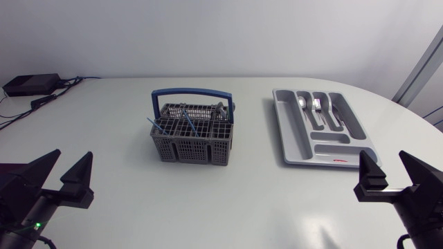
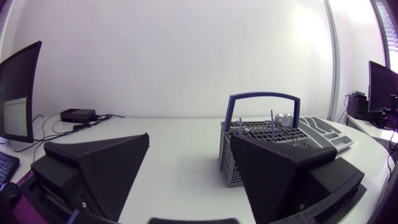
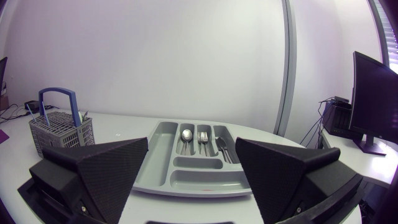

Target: Unload the cutlery basket into the drawer organizer.

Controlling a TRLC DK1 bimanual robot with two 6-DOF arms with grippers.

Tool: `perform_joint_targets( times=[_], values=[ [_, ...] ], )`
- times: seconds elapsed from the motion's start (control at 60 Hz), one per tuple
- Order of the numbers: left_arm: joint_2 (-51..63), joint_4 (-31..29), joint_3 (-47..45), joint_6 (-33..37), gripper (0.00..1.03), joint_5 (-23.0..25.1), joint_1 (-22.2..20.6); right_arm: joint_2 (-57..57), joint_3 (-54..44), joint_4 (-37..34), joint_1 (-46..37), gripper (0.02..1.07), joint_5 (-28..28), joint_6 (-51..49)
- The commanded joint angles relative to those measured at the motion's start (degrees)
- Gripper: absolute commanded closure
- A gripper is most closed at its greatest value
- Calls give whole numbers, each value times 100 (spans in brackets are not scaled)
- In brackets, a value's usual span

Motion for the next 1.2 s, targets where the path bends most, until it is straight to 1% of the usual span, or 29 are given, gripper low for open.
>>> perform_joint_targets(
  times=[0.0, 0.25, 0.367, 0.417, 0.567, 0.683, 0.783, 0.867, 0.967, 1.083, 1.183],
  values=[
    [-47, 23, -110, -151, 4, -51, 53, -38, -128, 1, -26, 6, 47, 26],
    [-47, 23, -110, -151, 4, -51, 53, -38, -128, 1, -26, 6, 47, 26],
    [-65, 85, -110, -124, 4, -51, 71, -47, -128, 54, -26, 6, 64, 35],
    [-65, 164, -75, -107, 4, -121, 97, -47, -93, 71, -26, 6, 91, 35],
    [-39, -3, 399, -28, 4, -165, 220, -38, 145, 71, 88, 6, 152, 35],
    [181, -206, 812, 69, 4, -165, 158, 49, 338, 124, 431, 6, 372, 35],
    [700, -311, 1252, 78, 4, -156, 44, 471, 514, 361, 721, 6, 592, 17],
    [1122, -320, 1551, 43, 4, -165, -114, 972, 681, 563, 756, 6, 609, 8],
    [1491, -249, 1797, 8, 5, -165, -167, 1535, 918, 722, 853, 6, 609, 8],
    [2255, -214, 2122, -1, 8, -165, -211, 2308, 1147, 1020, 1011, 6, 653, 17],
    [3196, -276, 2447, -36, 12, -174, -228, 3047, 1445, 1064, 1161, 7, 680, 43]
  ],
)
